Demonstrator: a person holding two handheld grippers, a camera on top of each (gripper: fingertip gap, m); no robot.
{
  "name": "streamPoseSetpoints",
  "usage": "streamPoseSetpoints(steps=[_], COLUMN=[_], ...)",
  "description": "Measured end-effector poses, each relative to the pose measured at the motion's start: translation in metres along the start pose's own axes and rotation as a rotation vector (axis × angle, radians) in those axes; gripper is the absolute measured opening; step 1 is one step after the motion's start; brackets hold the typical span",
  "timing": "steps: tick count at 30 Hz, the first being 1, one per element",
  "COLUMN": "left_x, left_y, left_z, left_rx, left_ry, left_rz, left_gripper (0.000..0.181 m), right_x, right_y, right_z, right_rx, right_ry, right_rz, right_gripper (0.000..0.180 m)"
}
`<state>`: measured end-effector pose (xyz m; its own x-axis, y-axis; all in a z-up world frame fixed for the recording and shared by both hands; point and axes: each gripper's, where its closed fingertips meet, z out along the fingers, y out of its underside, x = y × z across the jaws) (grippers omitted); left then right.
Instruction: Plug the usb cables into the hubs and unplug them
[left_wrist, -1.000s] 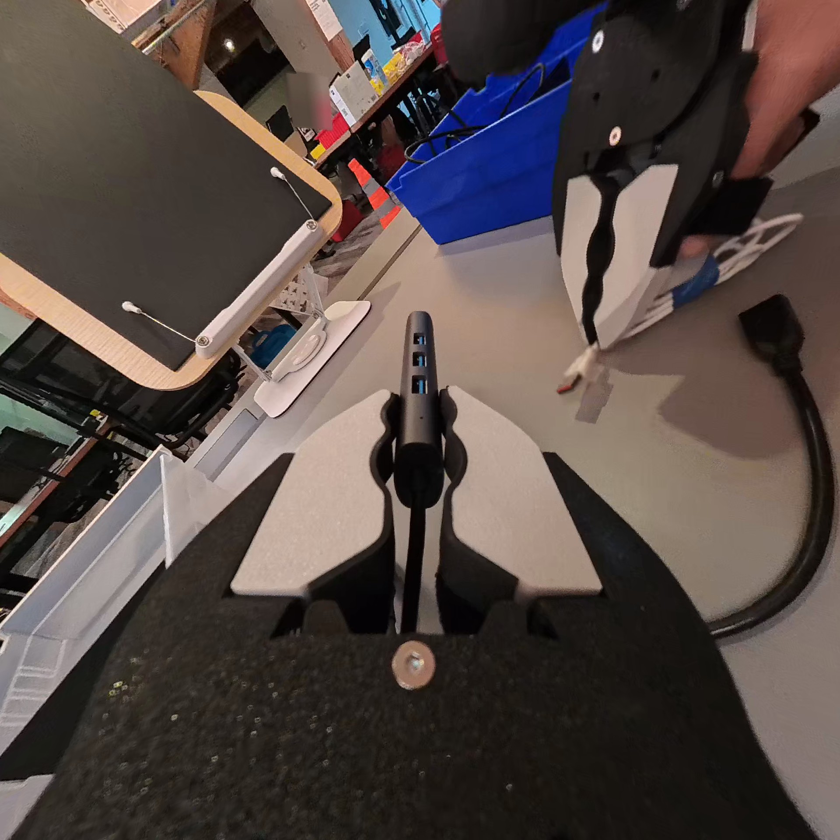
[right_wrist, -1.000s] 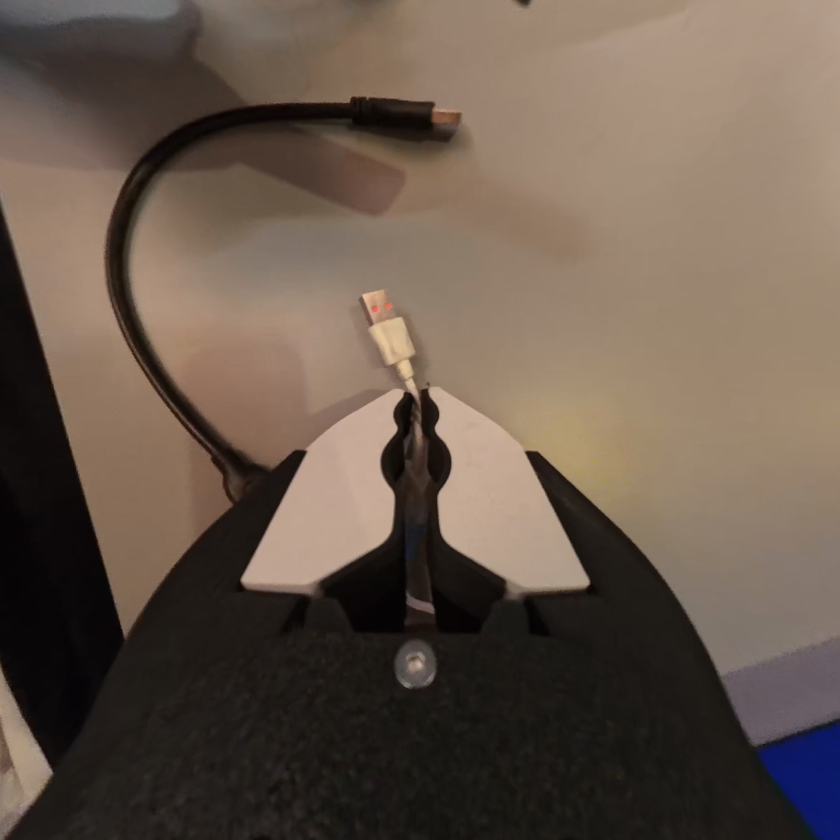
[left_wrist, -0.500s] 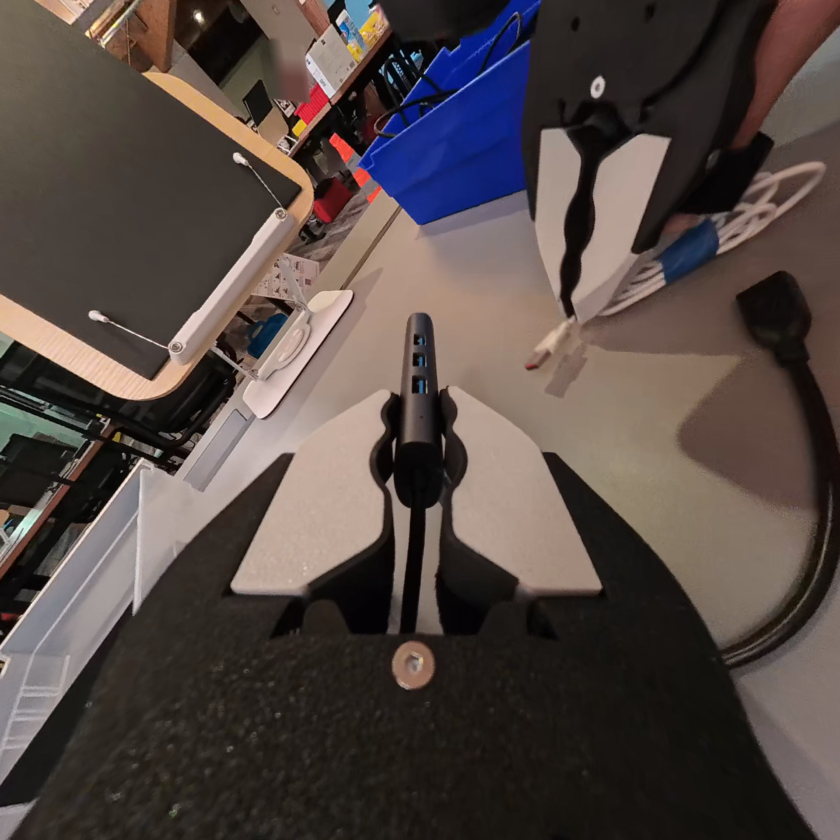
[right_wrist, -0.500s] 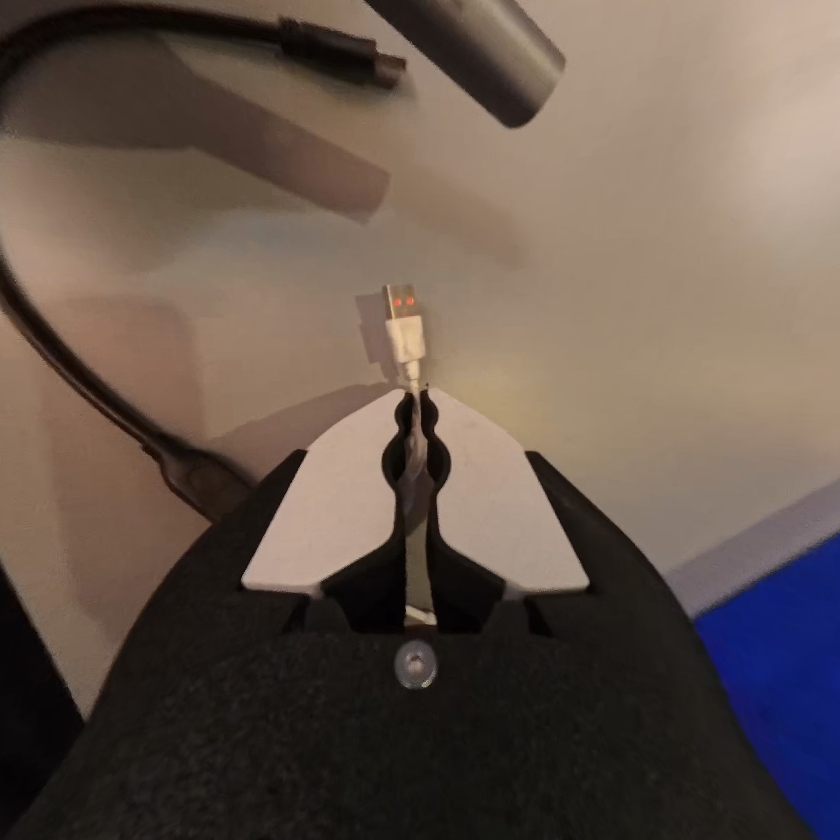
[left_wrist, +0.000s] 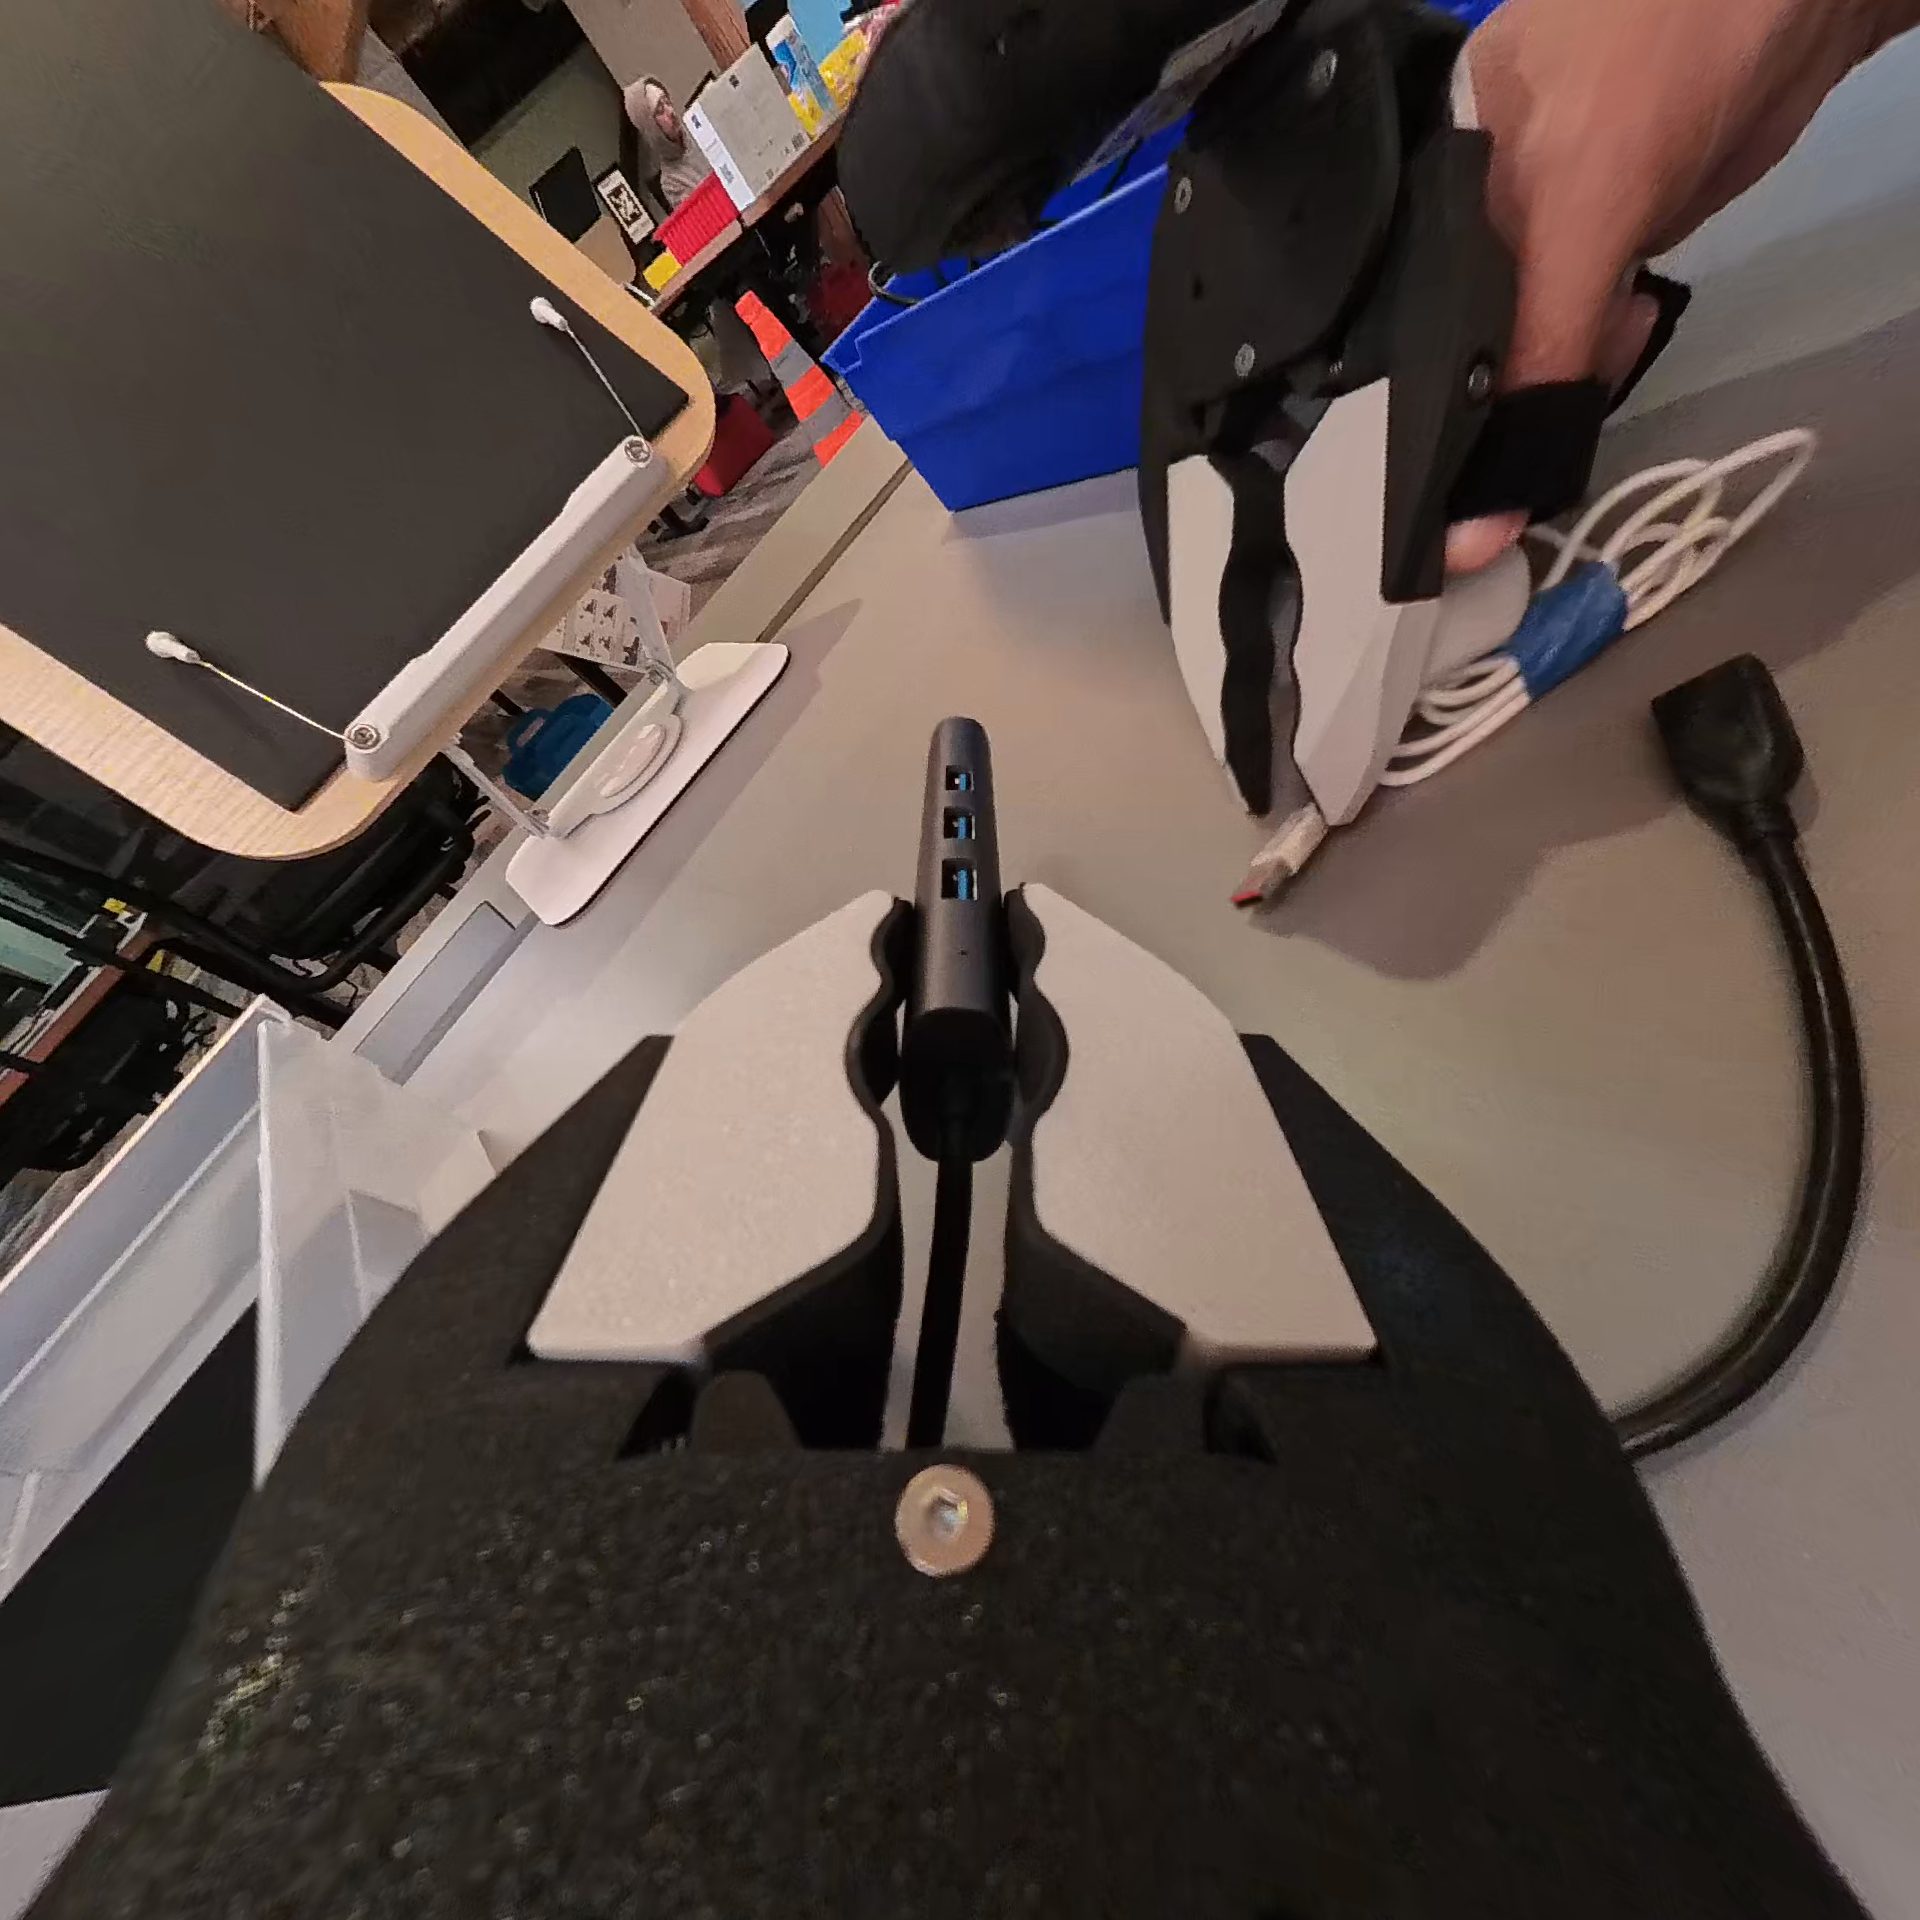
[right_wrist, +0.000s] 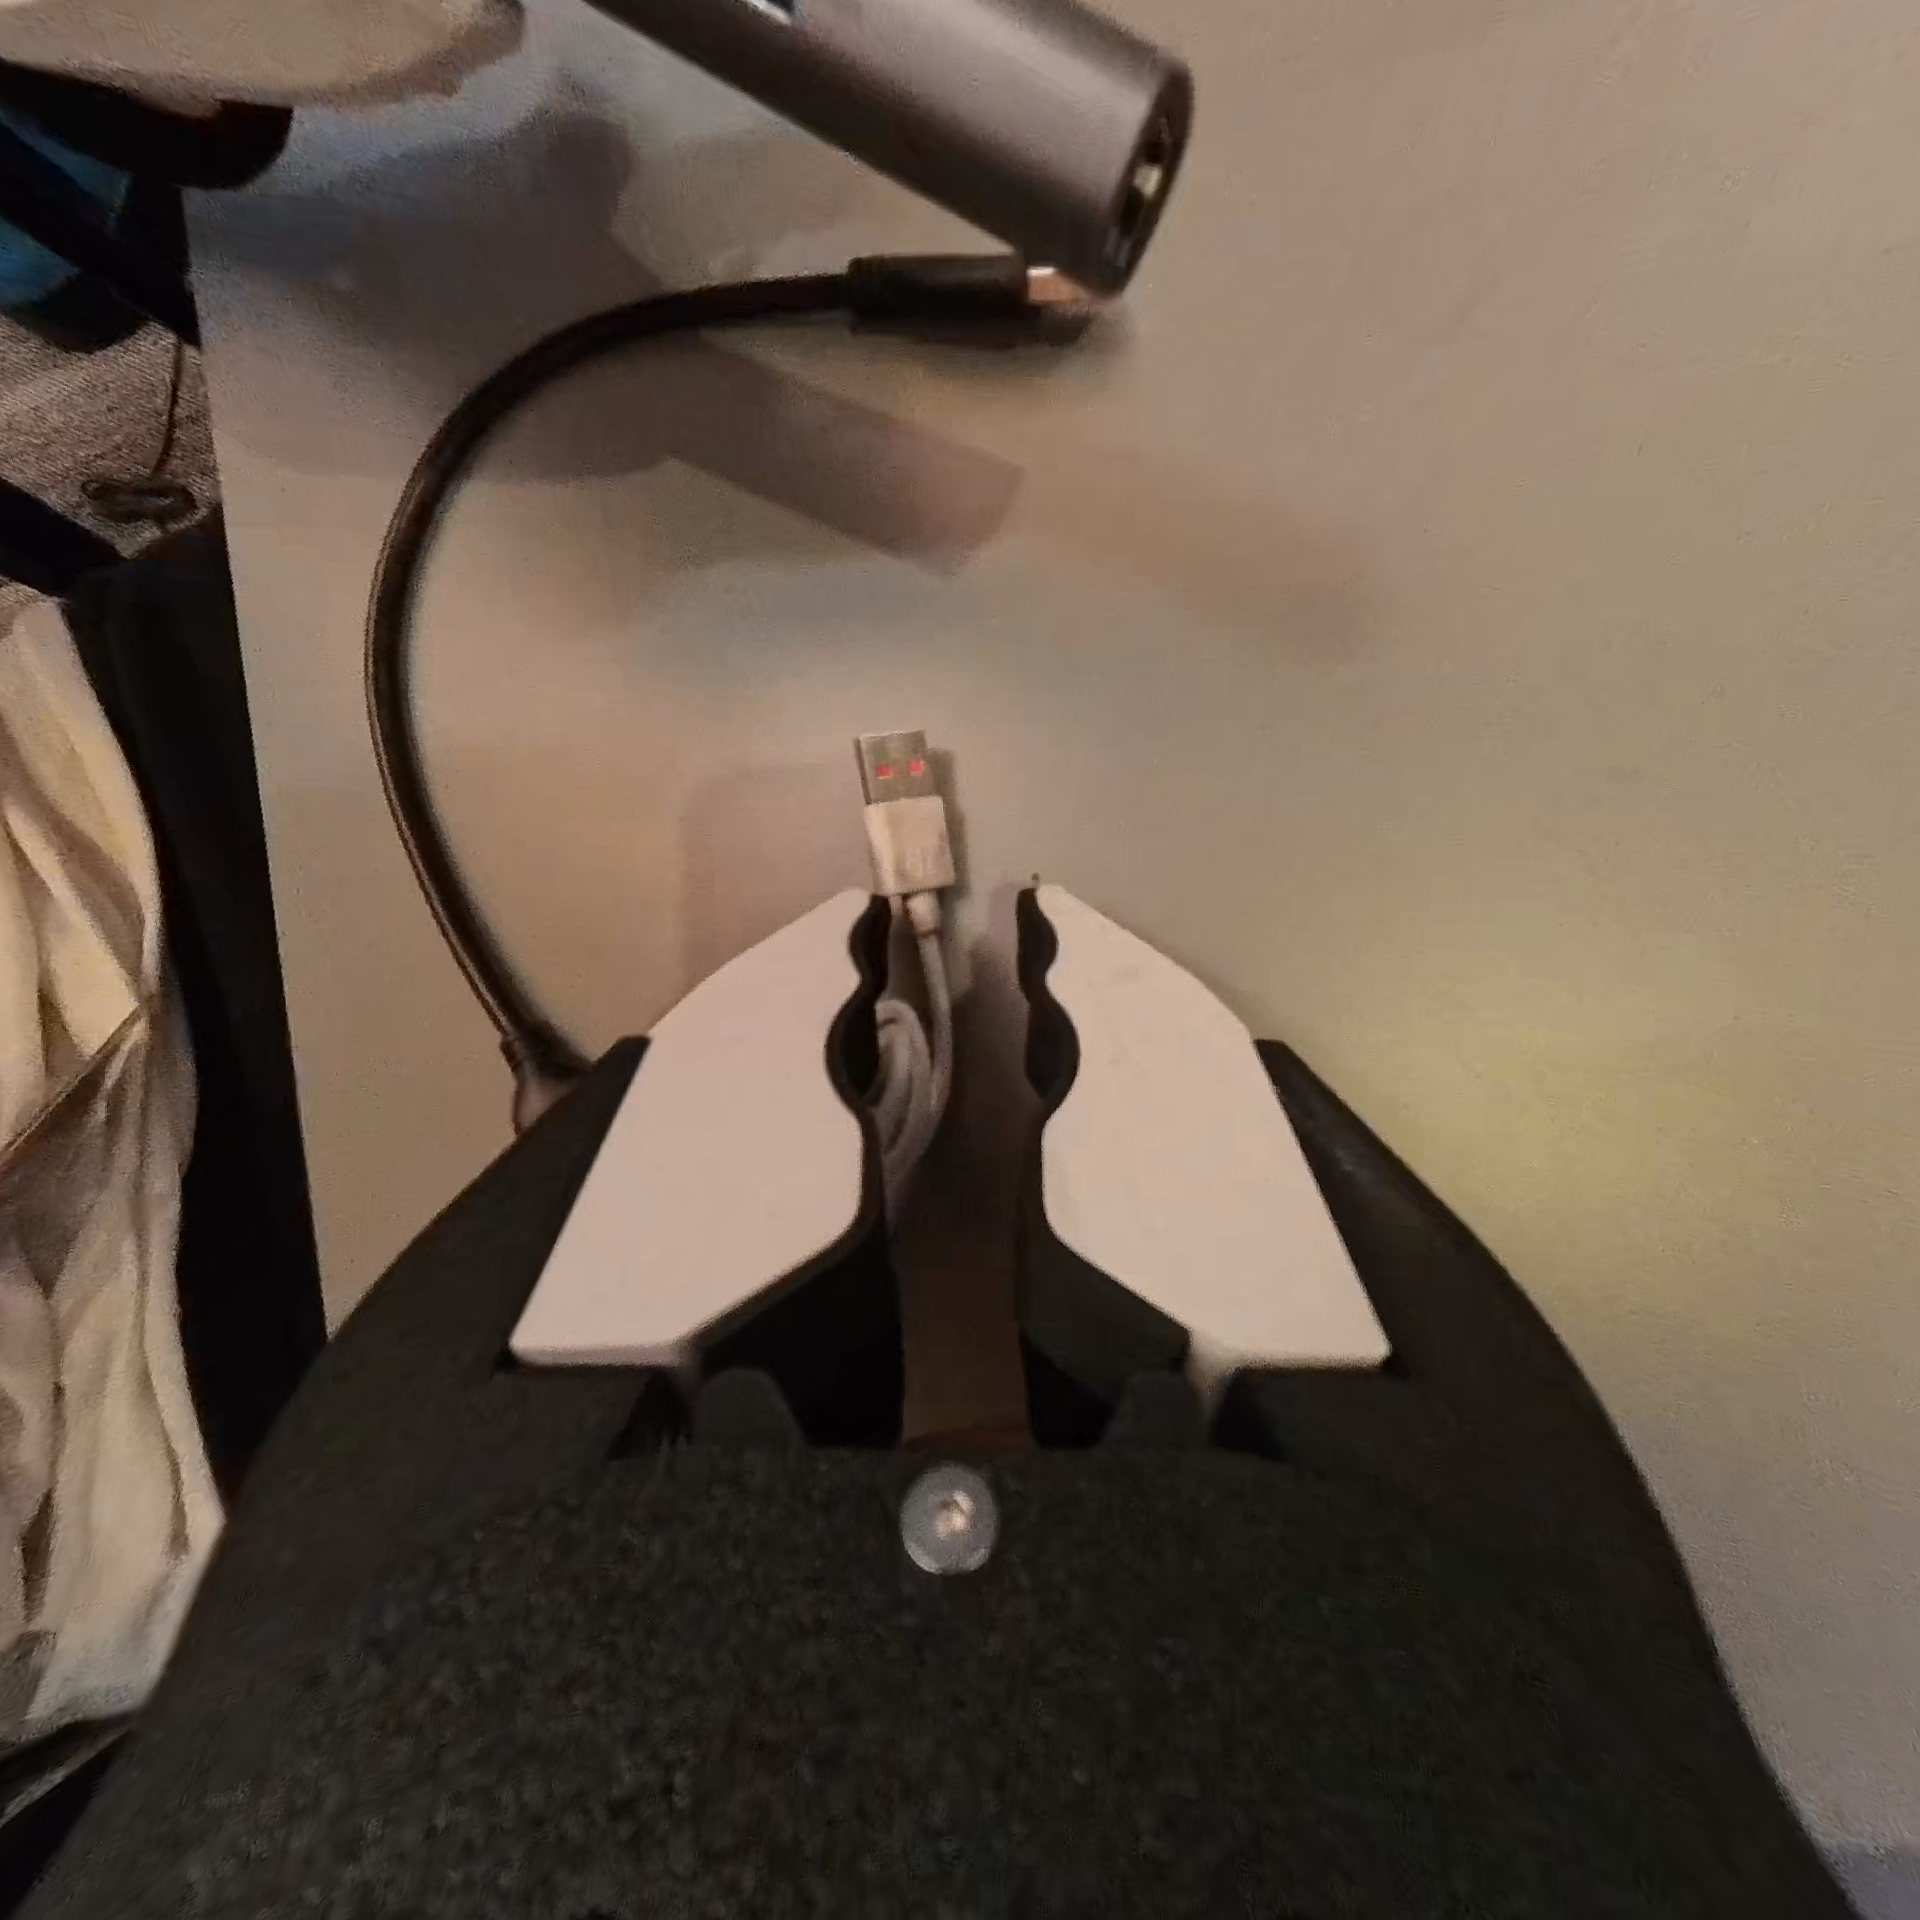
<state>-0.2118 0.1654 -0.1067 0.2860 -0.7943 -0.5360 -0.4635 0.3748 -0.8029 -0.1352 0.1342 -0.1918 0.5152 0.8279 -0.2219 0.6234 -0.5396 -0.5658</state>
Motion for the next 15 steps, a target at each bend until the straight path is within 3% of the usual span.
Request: streamPoseSetpoints(steps=[3, 8, 10, 15], left_x=[0.002, 0.004, 0.004, 0.010], left_y=[0.000, 0.005, 0.006, 0.000], left_z=[0.001, 0.004, 0.004, 0.011], left_rx=[-0.002, -0.030, -0.039, -0.045], left_ry=[0.009, 0.009, -0.011, -0.059], left_rz=[-0.001, 0.025, 0.061, 0.207], left_gripper=[0.016, 0.016, 0.016, 0.016], right_x=[-0.009, -0.006, -0.005, -0.041], right_y=[-0.005, -0.005, -0.009, -0.051], right_z=[0.009, 0.009, -0.003, -0.046], right_rx=[-0.005, -0.029, 0.001, 0.153], right_ry=[0.024, 0.190, 0.228, 0.144], right_rz=[-0.059, -0.143, -0.140, -0.046], right_gripper=[0.009, 0.006, 0.006, 0.006])
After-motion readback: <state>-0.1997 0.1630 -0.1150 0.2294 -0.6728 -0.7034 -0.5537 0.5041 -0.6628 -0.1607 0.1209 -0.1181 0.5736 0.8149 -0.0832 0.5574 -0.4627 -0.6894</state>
